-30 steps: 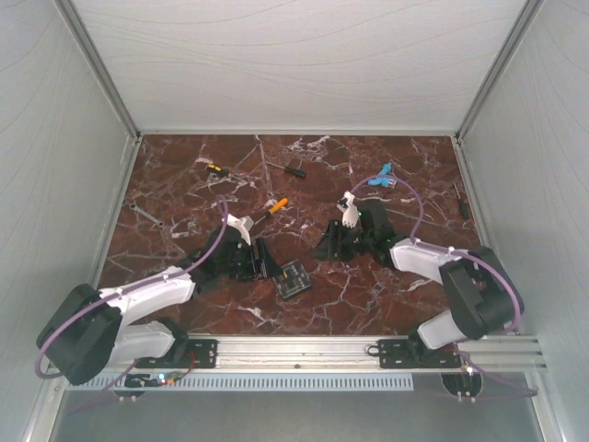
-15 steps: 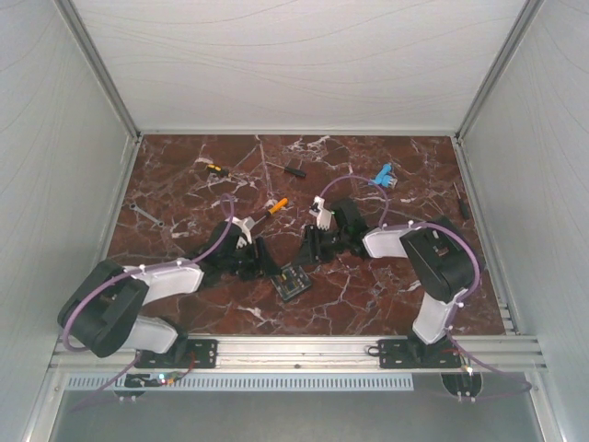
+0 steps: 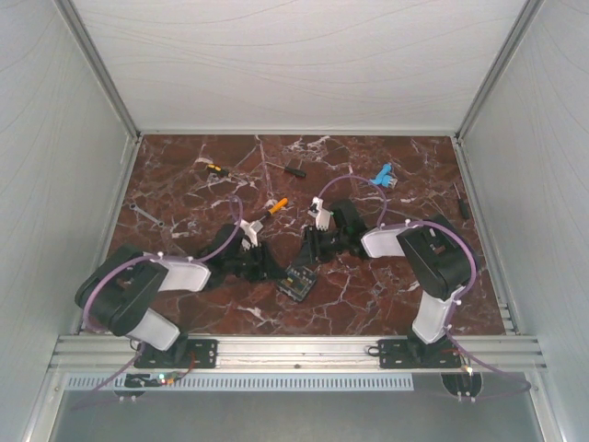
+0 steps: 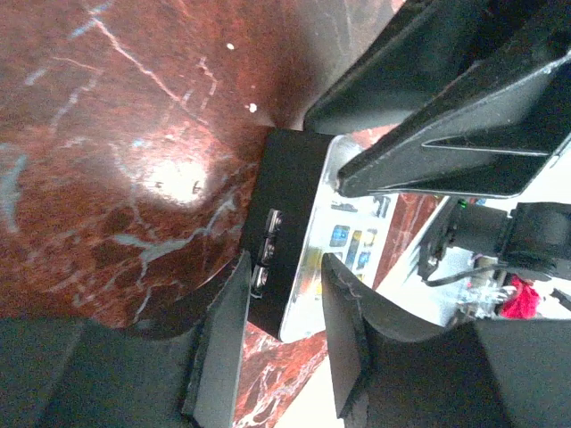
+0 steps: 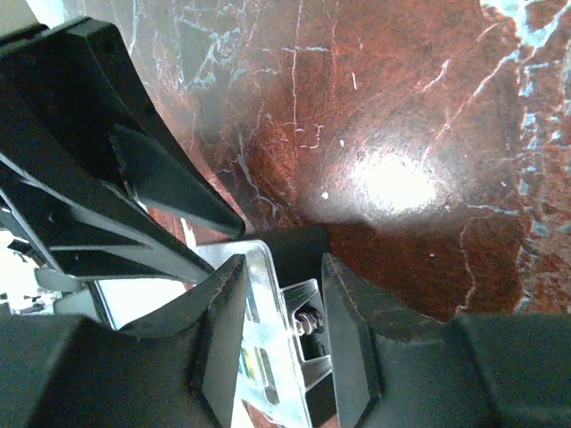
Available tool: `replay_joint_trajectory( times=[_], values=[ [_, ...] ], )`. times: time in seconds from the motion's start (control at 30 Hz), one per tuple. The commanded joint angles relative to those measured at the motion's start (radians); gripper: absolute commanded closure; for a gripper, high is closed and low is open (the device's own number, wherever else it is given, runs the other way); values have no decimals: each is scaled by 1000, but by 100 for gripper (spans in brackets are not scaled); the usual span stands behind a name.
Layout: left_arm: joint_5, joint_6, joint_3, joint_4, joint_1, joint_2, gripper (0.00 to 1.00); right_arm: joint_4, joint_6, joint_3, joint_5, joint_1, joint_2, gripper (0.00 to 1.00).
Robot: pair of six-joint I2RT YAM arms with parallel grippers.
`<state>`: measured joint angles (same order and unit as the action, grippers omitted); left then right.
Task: Snap on the fuse box
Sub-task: Close the fuse box cover on the fuse box base.
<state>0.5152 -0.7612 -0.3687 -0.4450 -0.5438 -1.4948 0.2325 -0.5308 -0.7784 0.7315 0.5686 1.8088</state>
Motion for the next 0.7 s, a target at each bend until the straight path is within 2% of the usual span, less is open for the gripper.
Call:
replay_joint_trajectory(
  times=[0.0,0.17,0.33,0.53,0.67],
  values=[
    [-16,-30,69,-35,-44,-101,68,-119,60,16,-92,60,46,66],
    [-5,-49,61,-76,-71,-136,71,-111,59,33,-98,62,34,67],
    [-61,-41,50,-13,-85,-24,70,-143,87,11,-153,61,-68,65],
    [-163,-10,26,147,-85,195,59,-210,115,3,-285,19,-280,56],
    [-238,15,28,224,-79,339,43,-256,131,45,-410,-52,-415,43]
  ],
)
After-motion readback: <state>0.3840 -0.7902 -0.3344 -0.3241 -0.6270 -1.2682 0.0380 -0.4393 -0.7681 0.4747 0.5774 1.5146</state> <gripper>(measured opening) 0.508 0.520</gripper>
